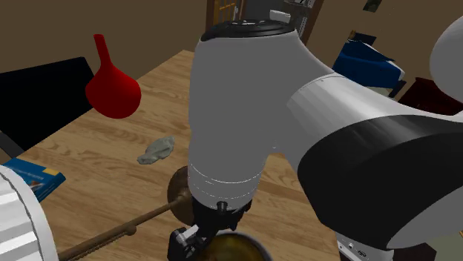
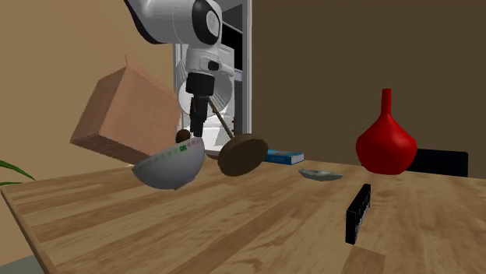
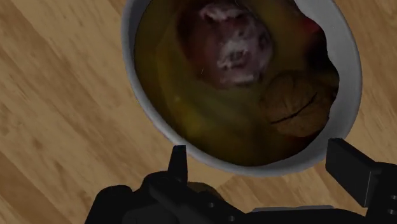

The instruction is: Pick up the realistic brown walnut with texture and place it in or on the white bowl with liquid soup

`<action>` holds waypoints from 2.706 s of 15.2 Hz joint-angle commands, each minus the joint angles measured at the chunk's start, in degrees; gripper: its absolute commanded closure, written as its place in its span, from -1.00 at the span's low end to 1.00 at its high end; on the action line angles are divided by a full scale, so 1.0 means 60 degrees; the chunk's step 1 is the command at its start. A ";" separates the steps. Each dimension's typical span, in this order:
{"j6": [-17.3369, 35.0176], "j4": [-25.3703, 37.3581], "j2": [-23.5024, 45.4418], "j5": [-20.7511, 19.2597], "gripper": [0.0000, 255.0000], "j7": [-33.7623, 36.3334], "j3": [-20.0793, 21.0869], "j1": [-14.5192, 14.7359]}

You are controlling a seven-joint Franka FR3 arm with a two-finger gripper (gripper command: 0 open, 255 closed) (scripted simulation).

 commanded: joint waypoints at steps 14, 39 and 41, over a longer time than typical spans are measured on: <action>-0.0404 -0.0010 0.0077 -0.0025 1.00 -0.0066 -0.0026 -0.0027; -0.2442 0.1365 -0.0384 0.0096 -1.00 0.0300 0.0232 0.0197; -0.2734 0.1671 0.0444 -0.0573 -1.00 0.0066 0.0376 0.0310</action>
